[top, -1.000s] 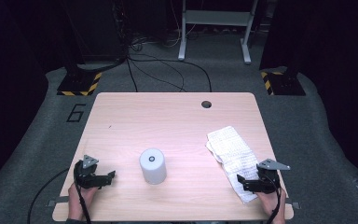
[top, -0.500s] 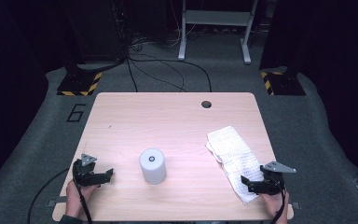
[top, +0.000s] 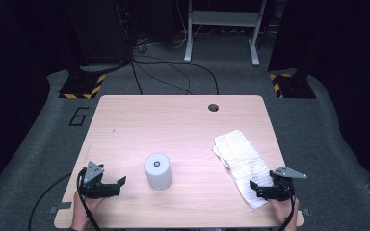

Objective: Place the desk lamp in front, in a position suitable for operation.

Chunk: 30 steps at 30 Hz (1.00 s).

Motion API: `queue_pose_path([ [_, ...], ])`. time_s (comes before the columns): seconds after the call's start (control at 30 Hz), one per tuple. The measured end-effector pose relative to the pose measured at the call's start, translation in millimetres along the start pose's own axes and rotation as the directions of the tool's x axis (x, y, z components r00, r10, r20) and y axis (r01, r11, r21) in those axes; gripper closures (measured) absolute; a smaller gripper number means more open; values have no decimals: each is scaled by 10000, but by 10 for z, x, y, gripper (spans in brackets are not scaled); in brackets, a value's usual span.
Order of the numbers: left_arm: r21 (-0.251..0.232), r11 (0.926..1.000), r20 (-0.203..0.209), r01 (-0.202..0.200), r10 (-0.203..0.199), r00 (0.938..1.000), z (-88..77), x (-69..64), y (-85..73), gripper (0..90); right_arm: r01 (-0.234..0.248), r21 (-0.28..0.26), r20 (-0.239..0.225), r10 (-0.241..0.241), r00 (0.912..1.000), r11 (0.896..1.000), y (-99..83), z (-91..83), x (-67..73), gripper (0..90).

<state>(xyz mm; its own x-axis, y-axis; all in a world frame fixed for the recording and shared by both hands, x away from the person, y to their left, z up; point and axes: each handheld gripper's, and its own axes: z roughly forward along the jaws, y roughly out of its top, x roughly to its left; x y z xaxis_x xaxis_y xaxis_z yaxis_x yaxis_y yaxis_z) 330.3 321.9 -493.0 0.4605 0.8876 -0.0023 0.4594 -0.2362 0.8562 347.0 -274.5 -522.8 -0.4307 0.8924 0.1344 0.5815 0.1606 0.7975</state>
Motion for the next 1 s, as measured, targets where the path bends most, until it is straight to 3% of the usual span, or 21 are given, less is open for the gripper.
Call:
queue_pose_path([
  [0.1, -399, 9992, 445, 93, -75, 9990, -1, -129, 11, 0, 78, 28, 31, -78, 10000, 10000, 0, 0, -5, 0],
  [0.27, -317, 9992, 1113, -259, 293, 9934, 66, -325, 6, 0, -75, -45, 82, 75, 9999, 10000, 0, 16, 7, 0],
  [0.5, -512, 9962, 1878, -705, 790, 9790, 157, -548, 83, 0, -34, 91, 56, 34, 10000, 10000, 6, 16, 3, 0],
  [0.63, -616, 9938, 2180, -931, 1044, 9704, 216, -660, 138, 0, 36, 152, 94, -37, 9999, 9999, 6, 19, 5, 0],
  [0.7, -762, 9936, 2176, -839, 987, 9710, 237, -692, 148, 0, -21, 113, 116, 19, 9999, 9999, 7, 23, 8, 0],
  [0.77, -759, 9928, 2345, -926, 1080, 9661, 264, -719, 179, 0, 89, 182, 101, -90, 9999, 9998, 7, 22, 1, 0],
  [0.93, -997, 9909, 2461, -902, 1123, 9627, 365, -790, 255, 0, 105, 246, 120, -108, 9999, 9996, 8, 25, 2, 1],
  [1.0, -996, 9908, 2611, -917, 1150, 9584, 401, -802, 283, 0, 44, 195, 93, -46, 9999, 9998, 7, 31, 8, 3],
])
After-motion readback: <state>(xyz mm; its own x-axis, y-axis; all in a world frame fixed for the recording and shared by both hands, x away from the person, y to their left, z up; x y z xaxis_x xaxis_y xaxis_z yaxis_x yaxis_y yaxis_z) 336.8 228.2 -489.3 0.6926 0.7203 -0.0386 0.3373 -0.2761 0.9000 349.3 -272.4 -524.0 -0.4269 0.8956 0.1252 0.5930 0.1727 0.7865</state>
